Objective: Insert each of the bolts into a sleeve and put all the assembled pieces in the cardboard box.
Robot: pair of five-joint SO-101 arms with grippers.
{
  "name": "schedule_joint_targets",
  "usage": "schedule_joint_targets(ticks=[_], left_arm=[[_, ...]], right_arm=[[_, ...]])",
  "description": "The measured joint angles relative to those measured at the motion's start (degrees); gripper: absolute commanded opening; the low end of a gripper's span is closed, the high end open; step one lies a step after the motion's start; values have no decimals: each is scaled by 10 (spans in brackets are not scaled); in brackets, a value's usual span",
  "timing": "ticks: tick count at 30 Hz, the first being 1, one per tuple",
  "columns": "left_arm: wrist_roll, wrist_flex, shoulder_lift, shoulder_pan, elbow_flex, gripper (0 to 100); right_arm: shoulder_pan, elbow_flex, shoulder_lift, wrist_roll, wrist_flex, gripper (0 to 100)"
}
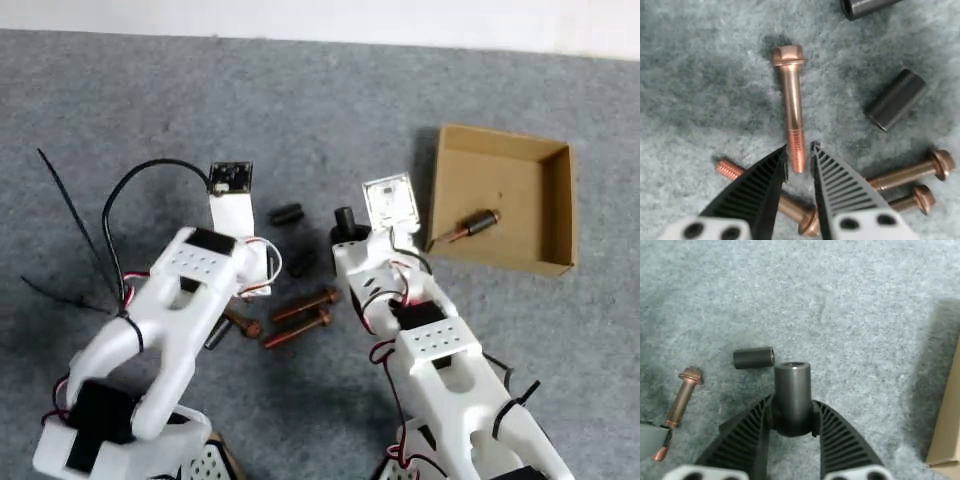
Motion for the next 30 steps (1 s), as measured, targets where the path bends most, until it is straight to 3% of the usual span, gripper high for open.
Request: schedule_joint_targets(ticks=[10, 30], left_arm=[[0, 2, 22, -31, -23, 81], [0, -22, 156, -19, -91, 81]], right_arm=[[0, 0, 0, 0, 0, 5], [0, 0, 0, 0, 0, 5]])
